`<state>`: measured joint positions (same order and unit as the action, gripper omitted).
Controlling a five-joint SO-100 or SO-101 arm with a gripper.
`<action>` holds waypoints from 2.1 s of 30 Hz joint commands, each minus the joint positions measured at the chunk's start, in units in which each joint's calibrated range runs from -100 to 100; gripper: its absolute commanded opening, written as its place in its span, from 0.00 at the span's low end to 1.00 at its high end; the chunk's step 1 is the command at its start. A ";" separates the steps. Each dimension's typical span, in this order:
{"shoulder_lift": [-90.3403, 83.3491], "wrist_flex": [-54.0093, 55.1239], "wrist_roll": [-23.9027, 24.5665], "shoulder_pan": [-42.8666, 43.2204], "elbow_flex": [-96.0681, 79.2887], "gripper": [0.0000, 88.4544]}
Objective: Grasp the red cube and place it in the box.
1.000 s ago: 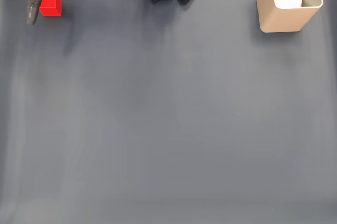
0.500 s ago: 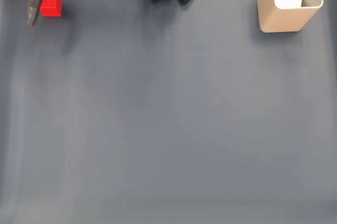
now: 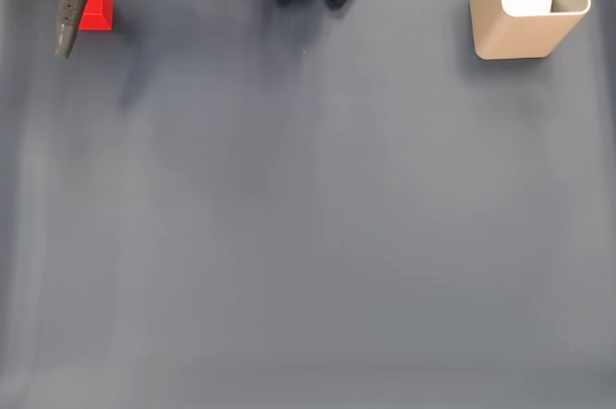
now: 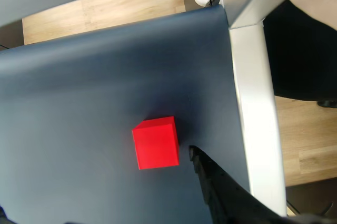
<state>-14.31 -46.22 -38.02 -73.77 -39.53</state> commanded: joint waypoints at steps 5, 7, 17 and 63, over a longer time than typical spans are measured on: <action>-2.26 0.88 0.39 0.82 -0.04 0.79; -2.35 1.13 0.39 1.03 -0.31 0.79; -2.09 2.28 0.49 1.46 -0.31 0.80; 0.33 7.45 0.63 2.88 0.60 0.81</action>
<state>-13.95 -39.64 -37.39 -71.36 -40.26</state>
